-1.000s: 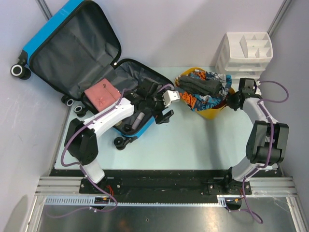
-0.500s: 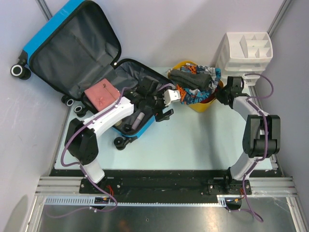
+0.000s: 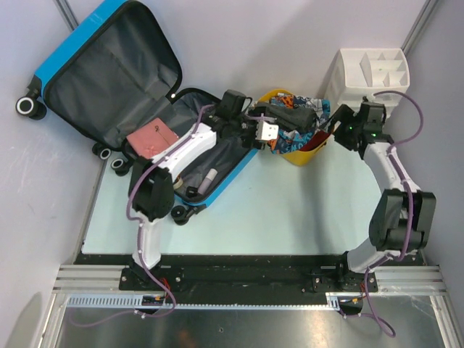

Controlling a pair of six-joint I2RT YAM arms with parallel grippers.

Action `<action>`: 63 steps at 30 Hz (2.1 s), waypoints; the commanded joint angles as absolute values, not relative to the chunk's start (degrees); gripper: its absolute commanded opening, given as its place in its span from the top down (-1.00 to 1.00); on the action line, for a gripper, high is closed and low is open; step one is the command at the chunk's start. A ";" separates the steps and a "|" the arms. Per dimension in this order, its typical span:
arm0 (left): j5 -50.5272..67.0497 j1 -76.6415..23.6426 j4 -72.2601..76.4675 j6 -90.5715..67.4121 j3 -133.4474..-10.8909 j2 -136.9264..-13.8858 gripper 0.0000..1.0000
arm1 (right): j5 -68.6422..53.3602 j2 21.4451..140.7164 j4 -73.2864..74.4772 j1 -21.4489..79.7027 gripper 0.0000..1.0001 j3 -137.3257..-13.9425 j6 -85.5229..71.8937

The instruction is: Open, take out, and arrange the luggage

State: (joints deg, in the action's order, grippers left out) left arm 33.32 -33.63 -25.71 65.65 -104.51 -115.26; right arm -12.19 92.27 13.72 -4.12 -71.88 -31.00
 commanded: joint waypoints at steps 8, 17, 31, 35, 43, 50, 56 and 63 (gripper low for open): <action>33.31 -35.68 -24.70 76.29 -120.93 -131.92 -0.55 | -19.60 78.93 31.98 -14.65 -0.61 -74.00 -21.45; 31.64 -38.14 -24.70 75.77 -124.43 -138.24 -0.11 | -21.71 76.82 36.21 -25.13 -0.59 -73.92 -18.28; 17.05 -36.74 -24.17 56.52 -138.49 -145.63 0.83 | -23.55 76.20 37.71 -29.18 -0.58 -73.74 -15.47; 13.02 -36.83 -15.75 54.15 -141.15 -149.23 0.29 | -24.17 76.55 37.27 -29.18 -0.58 -73.65 -15.47; 2.14 -37.27 3.74 42.38 -141.77 -151.70 -0.67 | -26.89 76.38 36.83 -29.01 -0.57 -72.95 -14.24; 6.66 -37.18 7.91 35.33 -133.09 -139.09 -1.00 | -30.06 78.48 33.40 -19.71 -0.57 -70.84 -4.15; 15.91 -36.30 4.05 34.72 -110.68 -118.51 -1.00 | -25.32 83.40 25.85 -6.52 -0.56 -70.75 -1.58; 17.58 -30.94 -5.00 21.92 -95.28 -98.02 -1.00 | -17.07 94.91 14.34 3.69 -0.35 -70.66 -4.66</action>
State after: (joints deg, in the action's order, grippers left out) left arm 14.85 -34.74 -0.64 32.23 -99.33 -108.14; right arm -23.27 90.63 23.40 0.30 -71.02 -4.40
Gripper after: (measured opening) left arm 0.996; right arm 0.685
